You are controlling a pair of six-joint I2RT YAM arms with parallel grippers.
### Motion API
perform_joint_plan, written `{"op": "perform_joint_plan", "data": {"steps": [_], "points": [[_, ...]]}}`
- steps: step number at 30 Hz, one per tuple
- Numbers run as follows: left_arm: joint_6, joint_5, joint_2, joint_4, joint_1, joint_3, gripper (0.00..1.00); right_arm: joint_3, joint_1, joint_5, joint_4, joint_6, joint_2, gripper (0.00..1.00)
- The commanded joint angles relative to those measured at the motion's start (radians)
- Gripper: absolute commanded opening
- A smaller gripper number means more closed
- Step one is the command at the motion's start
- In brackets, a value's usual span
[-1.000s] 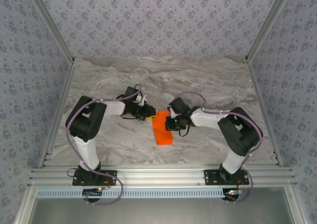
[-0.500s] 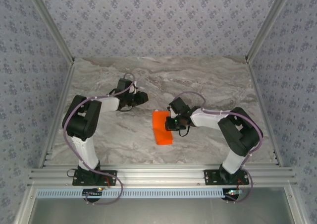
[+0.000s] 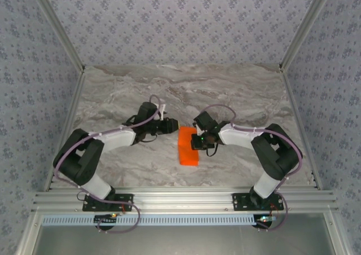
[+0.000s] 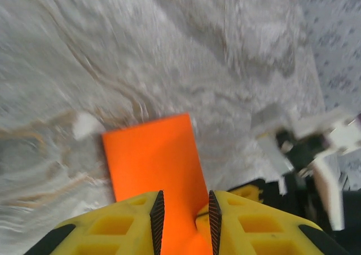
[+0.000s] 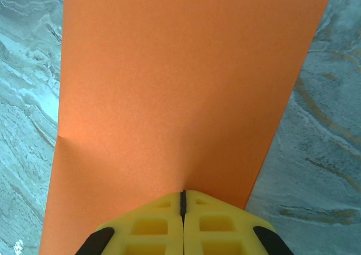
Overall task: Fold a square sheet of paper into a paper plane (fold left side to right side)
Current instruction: Hold the square sheet of paper at the center of the table.
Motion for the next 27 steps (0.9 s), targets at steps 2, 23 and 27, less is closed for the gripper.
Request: {"op": "perform_joint_plan", "data": {"steps": [2, 23, 27], "points": [[-0.042, 0.007, 0.107, 0.072, -0.049, 0.015, 0.29, -0.011, 0.012, 0.035, -0.051, 0.003, 0.038, 0.04], [-0.034, -0.081, 0.224, -0.013, -0.108, 0.037, 0.28, 0.020, -0.140, -0.198, 0.057, -0.020, -0.108, 0.04], [-0.031, -0.094, 0.234, -0.027, -0.111, 0.038, 0.28, 0.058, -0.183, -0.230, 0.074, -0.023, -0.087, 0.04]]}}
